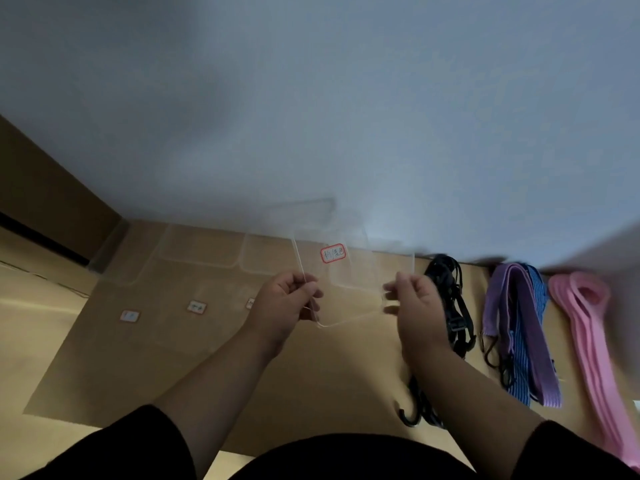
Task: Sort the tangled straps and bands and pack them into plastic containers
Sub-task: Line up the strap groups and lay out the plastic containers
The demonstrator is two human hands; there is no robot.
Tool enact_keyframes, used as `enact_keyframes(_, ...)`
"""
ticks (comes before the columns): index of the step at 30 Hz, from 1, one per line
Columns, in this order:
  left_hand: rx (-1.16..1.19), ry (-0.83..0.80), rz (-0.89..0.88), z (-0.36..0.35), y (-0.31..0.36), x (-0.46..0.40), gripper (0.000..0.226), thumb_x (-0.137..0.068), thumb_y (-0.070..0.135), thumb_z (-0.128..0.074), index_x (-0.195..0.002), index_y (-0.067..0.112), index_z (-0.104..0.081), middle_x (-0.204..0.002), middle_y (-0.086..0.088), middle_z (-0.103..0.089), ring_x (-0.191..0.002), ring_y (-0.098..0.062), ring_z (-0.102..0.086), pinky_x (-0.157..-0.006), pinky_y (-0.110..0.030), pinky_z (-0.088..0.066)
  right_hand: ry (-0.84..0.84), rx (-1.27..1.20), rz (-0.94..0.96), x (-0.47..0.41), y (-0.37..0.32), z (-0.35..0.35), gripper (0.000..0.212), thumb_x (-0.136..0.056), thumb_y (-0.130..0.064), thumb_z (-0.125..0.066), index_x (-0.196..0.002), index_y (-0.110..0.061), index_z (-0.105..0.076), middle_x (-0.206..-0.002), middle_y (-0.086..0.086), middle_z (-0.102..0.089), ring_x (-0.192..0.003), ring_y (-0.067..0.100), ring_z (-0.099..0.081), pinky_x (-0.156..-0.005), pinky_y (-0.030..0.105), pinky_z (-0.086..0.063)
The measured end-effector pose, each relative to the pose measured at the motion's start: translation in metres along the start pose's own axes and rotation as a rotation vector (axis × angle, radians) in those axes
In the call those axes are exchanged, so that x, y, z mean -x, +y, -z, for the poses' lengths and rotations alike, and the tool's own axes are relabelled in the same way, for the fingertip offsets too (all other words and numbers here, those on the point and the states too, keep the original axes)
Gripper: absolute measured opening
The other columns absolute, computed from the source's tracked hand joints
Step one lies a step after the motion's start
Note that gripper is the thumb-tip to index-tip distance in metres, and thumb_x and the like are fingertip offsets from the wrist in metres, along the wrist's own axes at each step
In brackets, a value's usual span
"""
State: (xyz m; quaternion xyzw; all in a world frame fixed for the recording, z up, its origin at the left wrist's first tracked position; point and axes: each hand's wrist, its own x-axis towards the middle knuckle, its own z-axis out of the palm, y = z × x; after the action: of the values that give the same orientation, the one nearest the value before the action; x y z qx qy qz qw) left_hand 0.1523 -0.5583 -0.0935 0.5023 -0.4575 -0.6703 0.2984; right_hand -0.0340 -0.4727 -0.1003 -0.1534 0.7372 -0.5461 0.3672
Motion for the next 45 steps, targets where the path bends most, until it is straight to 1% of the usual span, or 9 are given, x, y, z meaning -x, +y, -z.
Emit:
enact_keyframes(2, -0.029, 0.021, -0.013, 0.006, -0.001, -0.001, 0.013, -0.097, -0.002, -0.054, -0.093, 0.006, -0.064, -0.075, -0.007, -0.068, -0.059, -0.018, -0.058, -0.053, -0.029, -0.052, 0.231, 0.220, 0.027, -0.018, 0.000, 0.009, 0.019, -0.097, -0.032, -0.056, -0.108, -0.016, -0.061, -0.101, 0.000, -0.065, -0.090, 0.022, -0.062, -0.076, 0.037, -0.048)
enact_keyframes(5, -0.048, 0.040, 0.018, 0.014, -0.008, -0.001, 0.013, -0.097, -0.001, -0.055, -0.092, 0.007, -0.064, -0.074, -0.006, -0.068, -0.059, -0.019, -0.056, -0.053, -0.031, -0.050, 0.149, 0.548, -0.116, -0.044, 0.006, 0.018, 0.042, -0.097, -0.031, -0.055, -0.135, -0.012, -0.053, -0.111, 0.003, -0.061, -0.078, 0.013, -0.054, -0.066, 0.029, -0.040)
enact_keyframes(8, -0.092, 0.060, 0.055, 0.026, -0.023, 0.000, 0.013, -0.097, 0.001, -0.056, -0.093, 0.008, -0.065, -0.076, -0.007, -0.068, -0.063, -0.022, -0.057, -0.055, -0.033, -0.050, 0.028, 0.724, -0.167, -0.058, 0.022, 0.015, 0.031, -0.093, -0.028, -0.051, -0.109, -0.004, -0.063, -0.086, 0.011, -0.068, -0.068, 0.023, -0.063, -0.057, 0.029, -0.046)
enact_keyframes(14, -0.195, 0.078, 0.138, 0.048, -0.045, 0.011, 0.013, -0.098, 0.002, -0.054, -0.095, 0.007, -0.064, -0.077, -0.006, -0.066, -0.063, -0.017, -0.055, -0.055, -0.028, -0.048, 0.127, 0.634, -0.155, -0.045, 0.037, 0.020, 0.023, -0.092, -0.021, -0.047, -0.077, -0.008, -0.057, -0.070, 0.010, -0.062, -0.060, 0.027, -0.058, -0.053, 0.029, -0.038)
enact_keyframes(19, -0.235, 0.046, 0.171, 0.068, -0.072, 0.020, 0.018, -0.100, 0.002, -0.052, -0.104, 0.010, -0.068, -0.070, -0.002, -0.062, -0.054, -0.014, -0.049, -0.050, -0.026, -0.043, 0.163, 0.685, -0.116, -0.021, 0.044, 0.048, 0.018, -0.099, -0.032, -0.048, -0.093, -0.021, -0.061, -0.084, 0.003, -0.065, -0.079, 0.024, -0.062, -0.060, 0.031, -0.043)
enact_keyframes(28, -0.327, -0.005, 0.137, 0.088, -0.089, 0.040, 0.022, -0.099, 0.005, -0.055, -0.098, 0.022, -0.069, -0.066, 0.004, -0.061, -0.056, -0.017, -0.048, -0.055, -0.027, -0.043, 0.050, 0.826, -0.028, 0.025, 0.049, 0.064, 0.012, -0.098, -0.039, -0.051, -0.099, -0.036, -0.063, -0.086, -0.008, -0.067, -0.078, 0.015, -0.061, -0.066, 0.034, -0.052)
enact_keyframes(35, -0.526, -0.056, 0.169, 0.082, -0.098, 0.052, 0.013, -0.097, 0.018, -0.061, -0.107, 0.024, -0.066, -0.087, 0.002, -0.073, -0.076, -0.018, -0.066, -0.071, -0.026, -0.054, -0.057, 0.725, -0.049, 0.052, 0.055, 0.042, 0.051, -0.097, -0.035, -0.058, -0.145, -0.032, -0.042, -0.111, -0.008, -0.064, -0.086, 0.014, -0.064, -0.082, 0.043, -0.057)
enact_keyframes(38, -0.622, -0.114, 0.177, 0.085, -0.106, 0.056, 0.010, -0.092, 0.023, -0.067, -0.101, 0.022, -0.072, -0.090, 0.003, -0.073, -0.085, -0.017, -0.068, -0.082, -0.037, -0.057, -0.037, 0.687, -0.112, 0.063, 0.061, 0.042, 0.063, -0.096, -0.041, -0.059, -0.151, -0.024, -0.034, -0.118, -0.006, -0.064, -0.095, 0.019, -0.067, -0.089, 0.044, -0.055)
enact_keyframes(45, -1.143, -0.088, -0.037, 0.082, -0.101, 0.059, 0.025, -0.091, 0.025, -0.056, -0.068, 0.017, -0.047, -0.073, -0.002, -0.056, -0.076, -0.025, -0.054, -0.061, -0.035, -0.036, -0.135, 0.684, -0.159, 0.092, 0.075, 0.051, 0.058, -0.099, -0.041, -0.052, -0.152, -0.024, -0.038, -0.140, -0.004, -0.059, -0.121, 0.016, -0.056, -0.103, 0.043, -0.050)
